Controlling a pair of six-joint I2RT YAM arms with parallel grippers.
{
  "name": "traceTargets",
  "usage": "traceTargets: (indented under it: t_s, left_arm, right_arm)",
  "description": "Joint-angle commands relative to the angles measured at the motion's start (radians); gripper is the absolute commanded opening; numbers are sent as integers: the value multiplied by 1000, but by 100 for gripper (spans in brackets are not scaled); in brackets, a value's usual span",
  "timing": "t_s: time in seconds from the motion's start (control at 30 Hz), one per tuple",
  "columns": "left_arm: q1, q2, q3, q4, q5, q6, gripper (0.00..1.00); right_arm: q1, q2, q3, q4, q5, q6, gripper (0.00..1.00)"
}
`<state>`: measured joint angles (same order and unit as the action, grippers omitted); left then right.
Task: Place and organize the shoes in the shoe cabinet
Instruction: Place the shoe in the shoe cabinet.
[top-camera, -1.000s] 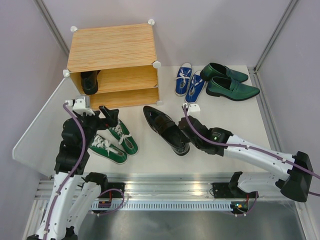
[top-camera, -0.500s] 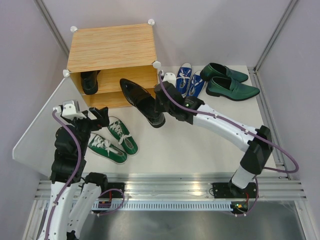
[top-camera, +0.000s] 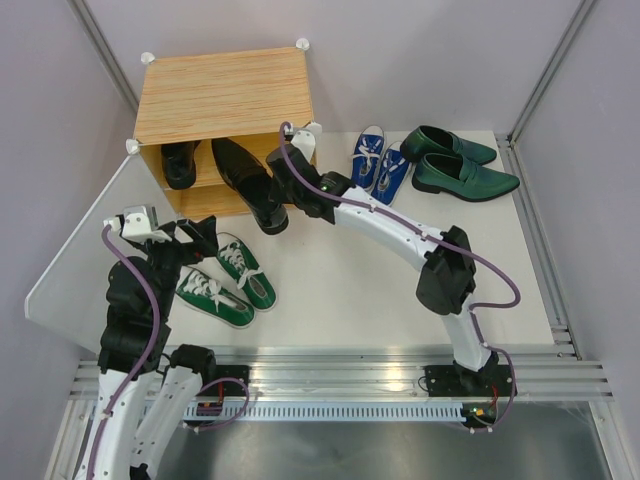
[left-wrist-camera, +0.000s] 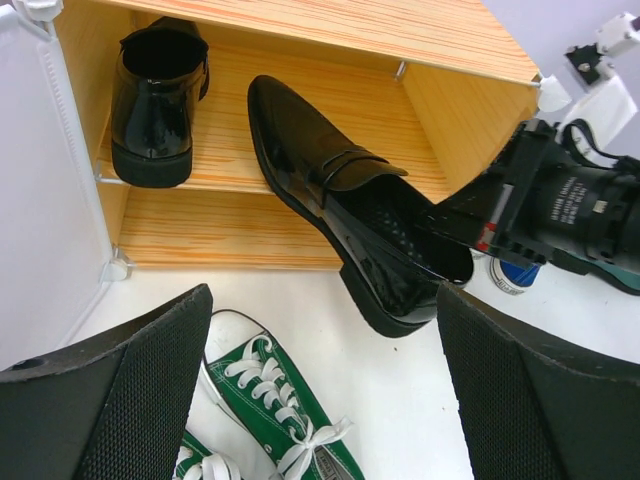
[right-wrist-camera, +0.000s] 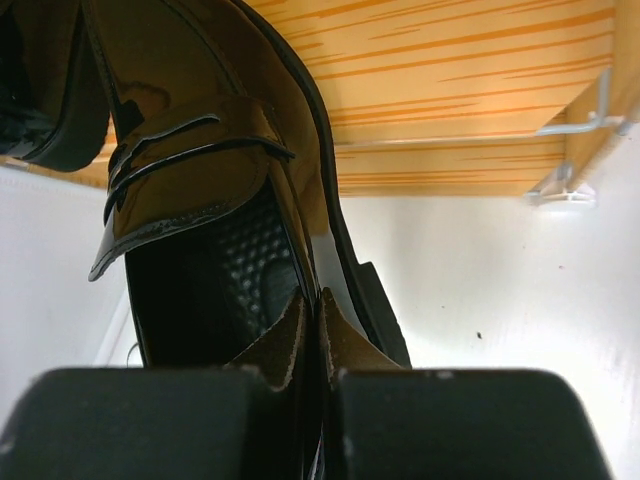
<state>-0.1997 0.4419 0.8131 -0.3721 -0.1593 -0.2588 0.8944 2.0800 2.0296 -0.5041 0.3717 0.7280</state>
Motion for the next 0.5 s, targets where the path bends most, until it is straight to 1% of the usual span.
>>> traceTargets:
  t_s: [0.0,0.23,0.47]
  left_arm:
    - [-7,-6,32,-2,-16,38,94]
    - [-9,0,31,-2,-5,36,94]
    - [-7,-2,29,-2,-2,33,94]
  right_arm:
    - [-6,9,141,108,32,85,1]
    - [-46,29,162,133,42,168,1]
    - [-77,28,164,171,58,211,1]
